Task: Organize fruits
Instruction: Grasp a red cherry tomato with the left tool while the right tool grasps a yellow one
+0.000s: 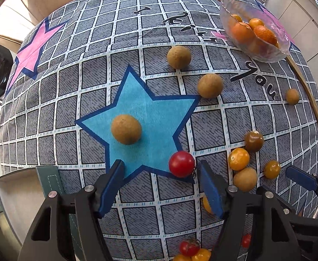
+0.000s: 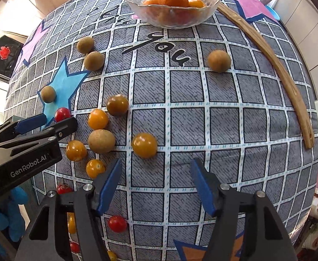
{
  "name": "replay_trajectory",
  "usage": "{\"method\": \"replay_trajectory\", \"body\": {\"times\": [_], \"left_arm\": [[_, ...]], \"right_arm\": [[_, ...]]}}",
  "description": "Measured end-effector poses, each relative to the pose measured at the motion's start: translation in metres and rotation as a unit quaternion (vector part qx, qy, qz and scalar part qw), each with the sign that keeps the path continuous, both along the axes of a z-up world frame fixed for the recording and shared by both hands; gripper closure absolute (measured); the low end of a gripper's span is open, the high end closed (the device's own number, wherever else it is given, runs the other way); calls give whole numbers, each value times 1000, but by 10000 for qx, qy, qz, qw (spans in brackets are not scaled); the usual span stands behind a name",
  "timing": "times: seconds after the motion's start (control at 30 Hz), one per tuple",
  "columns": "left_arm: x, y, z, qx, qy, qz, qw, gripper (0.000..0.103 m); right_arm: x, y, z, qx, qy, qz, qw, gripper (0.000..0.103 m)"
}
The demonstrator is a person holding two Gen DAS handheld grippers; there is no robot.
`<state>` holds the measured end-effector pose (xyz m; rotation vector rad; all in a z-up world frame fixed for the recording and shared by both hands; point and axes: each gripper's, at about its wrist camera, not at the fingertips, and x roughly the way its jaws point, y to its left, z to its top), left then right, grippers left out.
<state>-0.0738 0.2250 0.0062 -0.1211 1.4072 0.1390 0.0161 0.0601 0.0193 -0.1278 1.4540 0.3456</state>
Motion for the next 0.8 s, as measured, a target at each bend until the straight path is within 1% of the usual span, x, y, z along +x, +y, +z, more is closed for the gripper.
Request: {"method": "replay_trajectory", "body": {"times": [0.07, 0.1, 0.13, 0.17, 0.2, 0.23, 0.27, 0.3, 0.33, 0.37, 0.47, 0.5, 0.57, 0.73, 0.8], "left_arm": [[0, -1, 0, 46, -10, -23, 10000, 32], [0, -2, 0, 18, -34, -34, 10000, 38], [3, -3, 0, -13, -44, -51, 10000, 44], [1, -4, 0, 2, -56, -77, 10000, 46], [2, -9, 1, -9, -72, -109, 9999, 51], [2, -12, 4, 3, -93, -142, 9999, 58], [3, -14, 5, 8, -112, -183, 9998, 64], [6, -19, 5, -9, -109, -224, 9997, 74], [8, -21, 5, -37, -91, -262, 9996, 79], [10, -24, 6, -49, -67, -292, 9995, 79], [9, -27, 9, -225, -101, -281, 9993, 79], [-2, -32, 15, -251, -147, -295, 9991, 79], [-6, -33, 22, -270, -213, -323, 9989, 79], [-24, -33, 42, -363, -360, -332, 9981, 79], [-33, -30, 50, -368, -408, -339, 9979, 79]], "right_arm": [[6, 11, 0, -13, -35, 31, 10000, 39], [8, 16, -1, -16, -46, 48, 10000, 41], [10, 19, -1, -12, -51, 57, 10000, 45], [10, 21, -1, -10, -53, 59, 10000, 49], [11, 23, -1, -11, -50, 53, 10000, 51], [14, 28, -1, -29, -51, 38, 10000, 57], [16, 31, -2, -43, -47, 23, 10000, 63], [21, 39, -5, -51, -39, 1, 10000, 65], [22, 38, -5, -34, -25, -16, 10000, 71], [26, 38, -5, -1, -1, -38, 10000, 79], [36, 24, -1, 191, 141, -104, 9997, 79], [36, 18, -1, 262, 178, -140, 9994, 79], [33, 11, 4, 353, 182, -193, 9990, 79], [15, -7, 13, 594, 276, -334, 9973, 79], [-4, -6, 18, 634, 290, -355, 9969, 79]]}}
